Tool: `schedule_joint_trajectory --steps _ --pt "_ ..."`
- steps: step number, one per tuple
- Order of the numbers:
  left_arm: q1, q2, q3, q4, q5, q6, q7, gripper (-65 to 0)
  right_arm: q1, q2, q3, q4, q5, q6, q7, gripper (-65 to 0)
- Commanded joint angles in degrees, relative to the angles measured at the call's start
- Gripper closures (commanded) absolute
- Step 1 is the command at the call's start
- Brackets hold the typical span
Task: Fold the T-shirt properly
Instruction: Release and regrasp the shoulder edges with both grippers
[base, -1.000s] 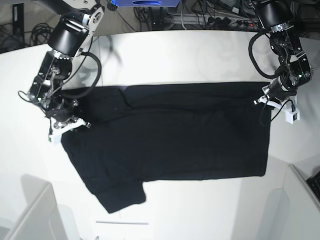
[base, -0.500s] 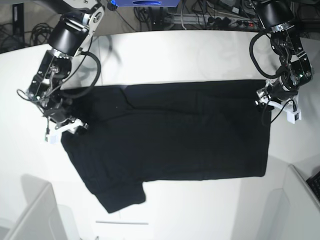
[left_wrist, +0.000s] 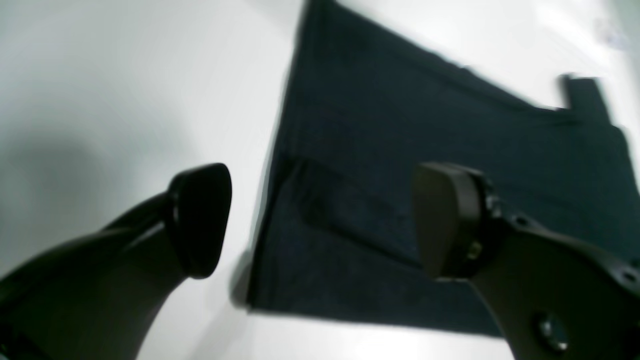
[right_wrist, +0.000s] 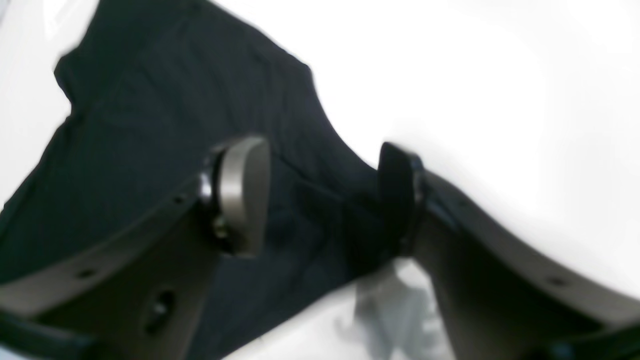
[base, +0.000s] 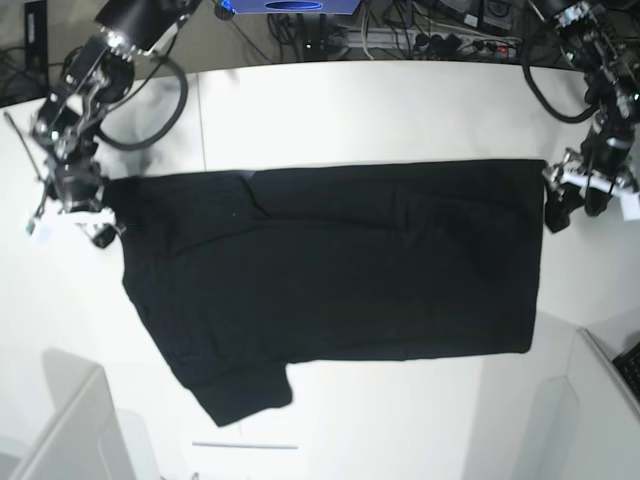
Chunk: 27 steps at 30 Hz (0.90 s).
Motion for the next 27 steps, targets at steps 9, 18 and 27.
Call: schedule_joint_trajectory --steps 9,18,27 --pt "8.3 2.9 -4.5 -1.3 -1.2 -0.5 -0.7 -54.0 -7.1 -1.5 4.2 -2.1 16.2 0.2 1.2 -44.0" --pt "8.4 4.3 -4.4 -2.7 2.9 -0.5 -0.7 -54.0 -6.3 -1.2 6.9 -12.1 18.7 0.2 1.3 -42.8" --pt "8.1 5.5 -4.4 -2.8 6.2 -0.6 -0.7 -54.0 -3.0 0.5 6.8 -18.1 18.8 0.2 1.2 -37.7"
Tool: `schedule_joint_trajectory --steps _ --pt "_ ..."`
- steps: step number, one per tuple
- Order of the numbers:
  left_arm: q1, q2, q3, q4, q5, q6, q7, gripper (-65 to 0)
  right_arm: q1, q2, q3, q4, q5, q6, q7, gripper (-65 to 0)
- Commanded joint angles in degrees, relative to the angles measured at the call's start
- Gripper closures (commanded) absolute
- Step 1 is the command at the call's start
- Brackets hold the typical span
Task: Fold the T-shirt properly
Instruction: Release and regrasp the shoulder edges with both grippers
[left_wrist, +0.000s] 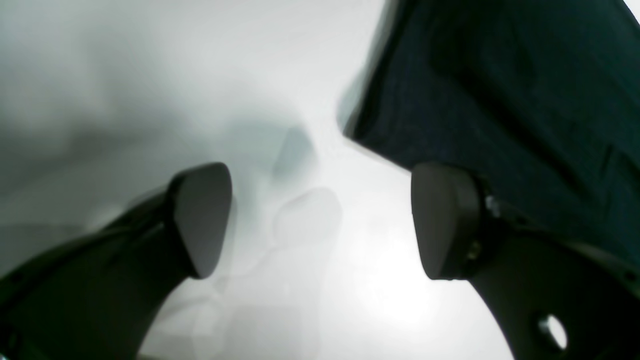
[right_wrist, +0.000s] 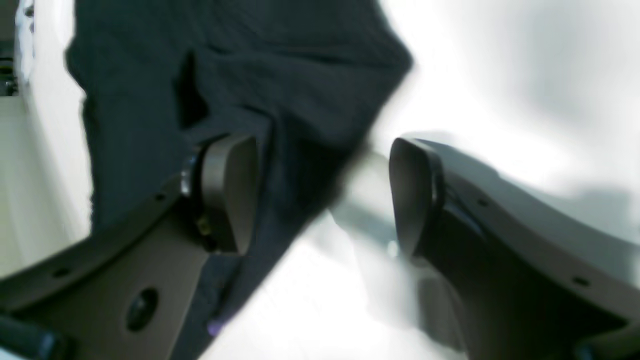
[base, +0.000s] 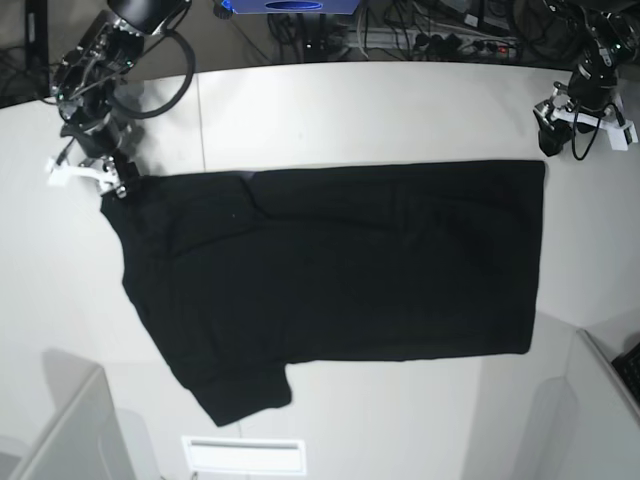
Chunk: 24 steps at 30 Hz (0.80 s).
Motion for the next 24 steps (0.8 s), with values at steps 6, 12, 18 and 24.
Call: schedule_joint_trajectory --steps 6,12,18,24 --pt "-0.7 -0.6 -0.2 0.8 -0.4 -0.2 -1.1 -54.0 0.9 0.9 -0.1 -1.8 -0.9 -0.6 -1.1 -37.7" --pt "-2.5 -0.7 2.6 -2.6 -0.3 -0.1 -1.1 -54.0 1.0 1.8 -0.1 -2.6 -0.9 -0.6 -1.0 -37.5" --pt "-5.6 -1.1 5.8 -7.0 -0.3 0.1 -1.1 -54.0 1.7 1.9 -0.1 -4.1 -1.1 -0.6 -1.0 -37.5" --pt "-7.8 -1.1 7.1 -7.0 -0.3 0.2 -1.1 -54.0 1.8 3.4 -0.2 -5.0 -1.1 -0.6 -1.0 -37.5"
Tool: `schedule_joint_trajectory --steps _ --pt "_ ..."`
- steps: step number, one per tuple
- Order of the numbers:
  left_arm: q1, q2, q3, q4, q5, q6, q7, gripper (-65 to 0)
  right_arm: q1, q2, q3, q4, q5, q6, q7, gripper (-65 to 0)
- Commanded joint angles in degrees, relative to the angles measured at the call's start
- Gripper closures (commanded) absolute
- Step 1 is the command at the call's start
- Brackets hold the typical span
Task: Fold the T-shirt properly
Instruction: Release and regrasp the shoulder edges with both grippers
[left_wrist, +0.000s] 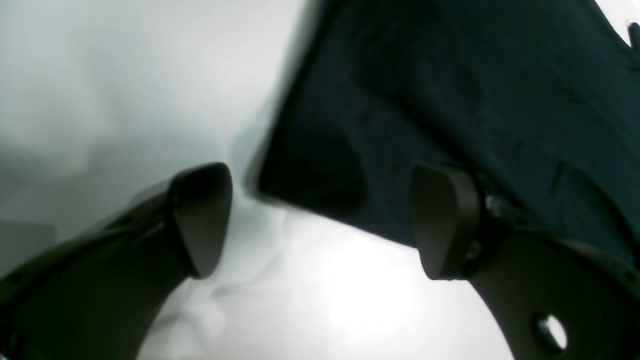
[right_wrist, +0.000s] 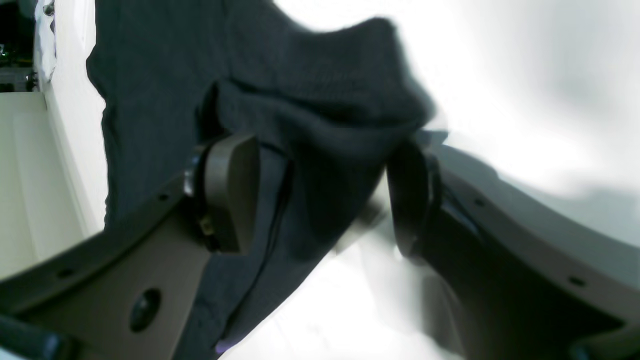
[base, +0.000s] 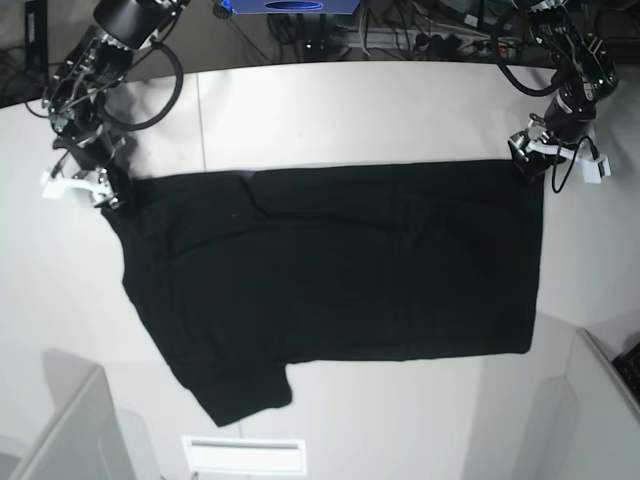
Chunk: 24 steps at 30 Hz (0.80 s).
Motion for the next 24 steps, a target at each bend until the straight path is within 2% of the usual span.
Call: schedule_joint_trajectory --steps 1,11,13,20,24 --pt "-0.2 -0.6 -0.2 0.5 -0.1 0.1 -0.1 -54.0 -0.5 0.1 0.2 -0.2 -2.6 -1.6 -1.3 -37.5" --pt "-3.2 -0.4 0.0 -6.7 -0.1 0.1 -0.1 -53.8 -0.5 0.1 0.3 -0.2 -2.6 -1.6 -1.3 -37.5" --pt "-3.3 -0.4 0.0 -7.3 -0.1 0.1 -0.1 -51.5 -0.5 0.1 0.3 -0.2 -2.6 -1.6 -1.3 -37.5" --pt "-3.2 -0.3 -0.3 -7.3 -0.2 0.1 -0.1 -17.6 -0.6 0.1 0.2 -0.2 -2.6 -1.6 0.1 -37.5" --pt "-3.1 -0.3 -0.4 -7.5 -0.1 0.1 -0.1 -5.8 -1.0 -0.1 -0.1 -0.2 -2.6 -1.6 3.7 -36.2"
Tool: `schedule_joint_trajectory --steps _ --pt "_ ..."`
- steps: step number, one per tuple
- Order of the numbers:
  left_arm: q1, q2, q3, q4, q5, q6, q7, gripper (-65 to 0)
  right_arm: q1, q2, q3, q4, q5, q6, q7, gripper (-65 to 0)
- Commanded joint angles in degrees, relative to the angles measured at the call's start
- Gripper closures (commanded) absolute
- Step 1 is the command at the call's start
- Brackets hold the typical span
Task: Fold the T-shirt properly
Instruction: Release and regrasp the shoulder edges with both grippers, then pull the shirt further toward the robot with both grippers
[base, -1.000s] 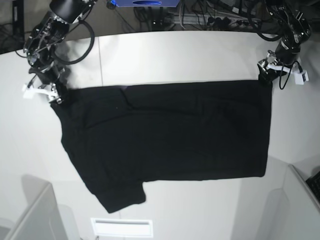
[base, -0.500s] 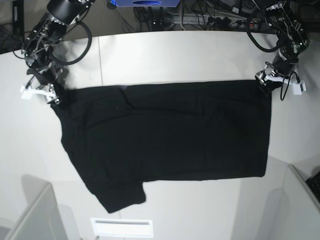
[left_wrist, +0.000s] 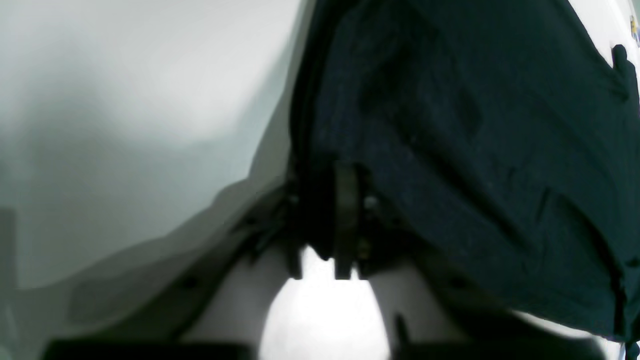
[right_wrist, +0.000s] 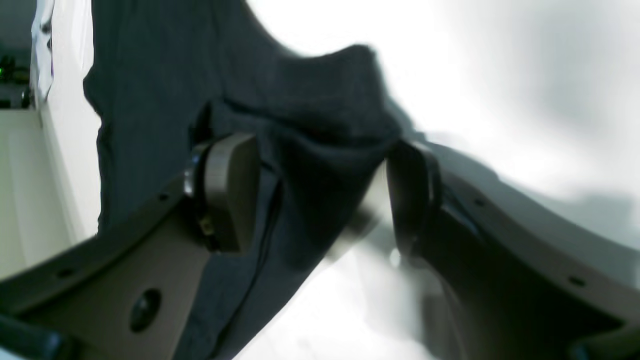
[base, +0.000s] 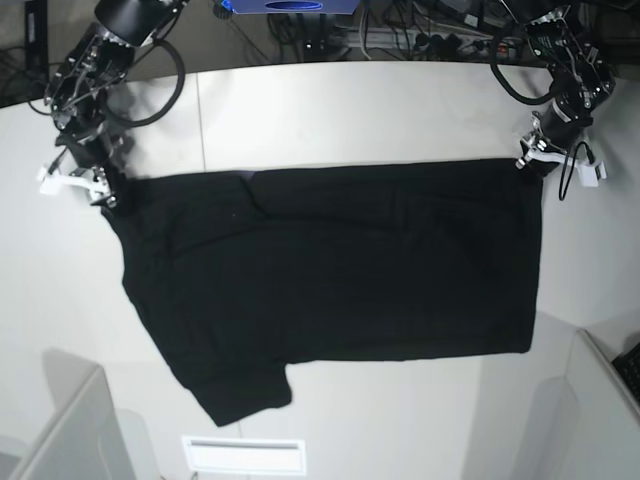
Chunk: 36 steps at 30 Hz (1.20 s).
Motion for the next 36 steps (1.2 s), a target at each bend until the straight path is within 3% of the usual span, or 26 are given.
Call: schedule_joint_trajectory --steps 1,2,6,13,18,31,36 --pt "0.4 -0.3 0.0 0.2 1.1 0.5 1.4 -3.3 -0.3 0.1 0.1 0.0 -2.0 -1.6 -0.5 -33.2" --pt "0.4 -0.3 0.0 0.2 1.1 0.5 1.4 -0.3 -0.3 0.1 0.1 0.0 -2.0 -1.6 -0.3 -28.1" --pt "0.4 -0.3 0.2 0.4 1.0 0.5 1.4 0.0 0.2 0.3 0.6 -0.6 -1.9 -1.5 -0.3 -0.9" --pt "0.9 -0.8 0.3 0.6 1.1 0.5 1.8 0.0 0.5 1.0 0.6 -2.1 -1.6 -1.5 -0.6 0.0" --pt "2.8 -3.7 0.1 0.7 0.8 0.3 5.3 0.0 -3.2 0.6 0.6 4.3 -1.5 -1.6 -0.7 0.0" --pt "14.4 -3.5 0.3 14.3 0.7 0.2 5.5 0.0 -11.6 0.3 0.6 12.2 -1.4 -1.6 -0.8 0.0" --pt "16.9 -3.5 0.3 14.6 0.7 0.2 5.5 0.0 -14.1 -0.9 0.7 17.1 -1.4 -1.6 -4.7 0.0"
